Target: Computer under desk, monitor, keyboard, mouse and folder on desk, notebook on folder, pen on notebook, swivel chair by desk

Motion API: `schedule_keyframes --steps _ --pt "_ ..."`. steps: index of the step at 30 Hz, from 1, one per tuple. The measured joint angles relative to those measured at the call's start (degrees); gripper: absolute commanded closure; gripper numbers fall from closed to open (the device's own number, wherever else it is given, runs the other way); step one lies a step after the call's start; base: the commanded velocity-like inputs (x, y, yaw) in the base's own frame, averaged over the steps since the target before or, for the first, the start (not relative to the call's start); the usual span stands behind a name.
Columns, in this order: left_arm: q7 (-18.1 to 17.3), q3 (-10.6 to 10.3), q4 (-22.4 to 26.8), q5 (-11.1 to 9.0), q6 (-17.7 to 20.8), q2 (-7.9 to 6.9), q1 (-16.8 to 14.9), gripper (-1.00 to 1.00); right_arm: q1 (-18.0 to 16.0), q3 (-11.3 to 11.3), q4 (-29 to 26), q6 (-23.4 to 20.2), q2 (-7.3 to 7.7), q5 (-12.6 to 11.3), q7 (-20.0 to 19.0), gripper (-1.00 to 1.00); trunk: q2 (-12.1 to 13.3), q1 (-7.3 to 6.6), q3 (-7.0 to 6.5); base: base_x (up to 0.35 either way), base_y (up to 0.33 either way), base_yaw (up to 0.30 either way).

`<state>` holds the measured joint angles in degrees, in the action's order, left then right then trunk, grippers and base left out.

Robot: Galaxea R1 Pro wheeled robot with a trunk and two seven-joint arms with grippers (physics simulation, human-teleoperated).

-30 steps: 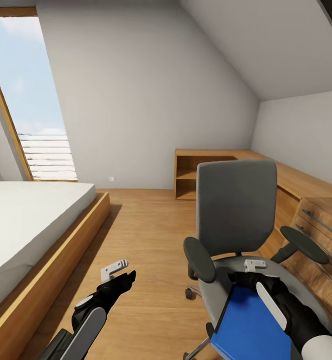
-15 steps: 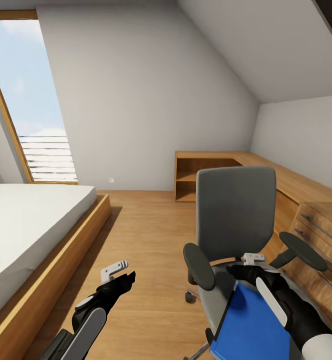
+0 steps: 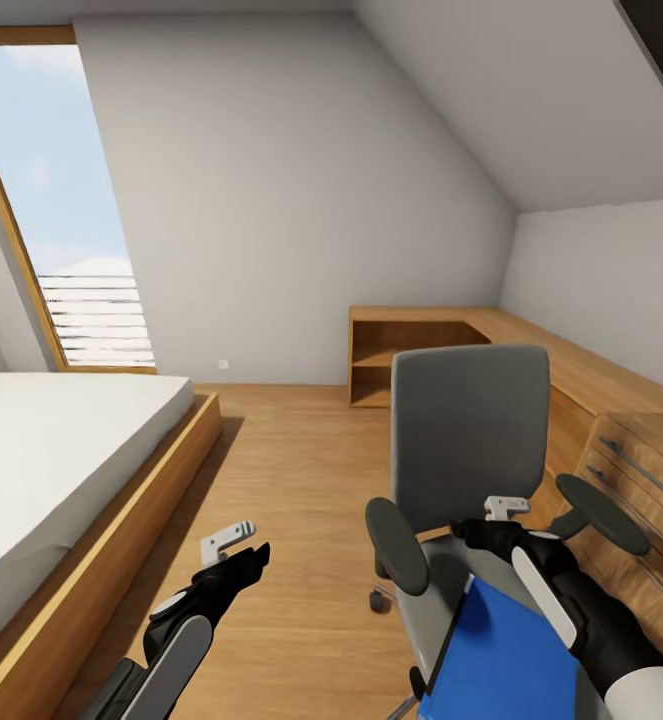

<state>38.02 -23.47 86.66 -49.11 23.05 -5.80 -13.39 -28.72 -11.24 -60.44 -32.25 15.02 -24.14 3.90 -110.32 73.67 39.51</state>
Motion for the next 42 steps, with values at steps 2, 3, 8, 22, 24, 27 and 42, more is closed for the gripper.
schedule_keyframes --steps 2,3,8,22,24,27,42 --pt "0.0 0.0 0.0 0.0 0.0 -0.01 0.0 -1.0 0.0 0.1 -0.4 0.0 0.06 0.0 0.0 -1.0 0.8 -0.44 -0.36 0.0 0.0 0.0" --pt "0.0 0.0 0.0 0.0 0.0 -0.02 0.0 -1.0 0.0 0.2 -0.5 0.0 0.09 -0.1 0.0 -1.0 0.8 -0.45 -0.36 0.0 0.0 0.0" --pt "-0.2 0.0 0.0 0.1 0.0 -0.07 0.0 -1.0 0.0 0.8 -0.9 -0.2 0.22 -0.3 0.1 -1.0 0.8 -0.45 -0.36 0.0 0.0 0.0" --pt "-0.4 0.1 0.0 0.1 -0.1 -0.32 0.0 -1.0 0.1 7.6 -4.9 -4.5 0.13 -6.2 0.2 -1.0 0.8 -0.45 -0.36 0.0 0.0 0.0" --pt "-0.4 0.1 0.0 0.1 -0.1 -0.35 0.0 -1.0 0.1 7.8 -5.2 -4.8 0.16 -6.7 0.2 -1.0 0.8 -0.45 -0.36 -0.003 0.0 0.0" --pt "-0.4 0.2 0.0 0.1 0.0 -0.38 0.0 -1.0 0.2 9.2 -5.6 -7.3 0.22 -7.4 0.2 -1.0 0.8 -0.41 -0.37 -0.187 0.051 -0.029" --pt "-0.4 0.2 0.0 0.3 0.0 -0.38 0.0 -1.0 0.3 12.0 -5.6 -7.9 0.2 -7.5 0.2 -1.0 0.8 -0.41 -0.78 -0.315 0.1 -0.141"
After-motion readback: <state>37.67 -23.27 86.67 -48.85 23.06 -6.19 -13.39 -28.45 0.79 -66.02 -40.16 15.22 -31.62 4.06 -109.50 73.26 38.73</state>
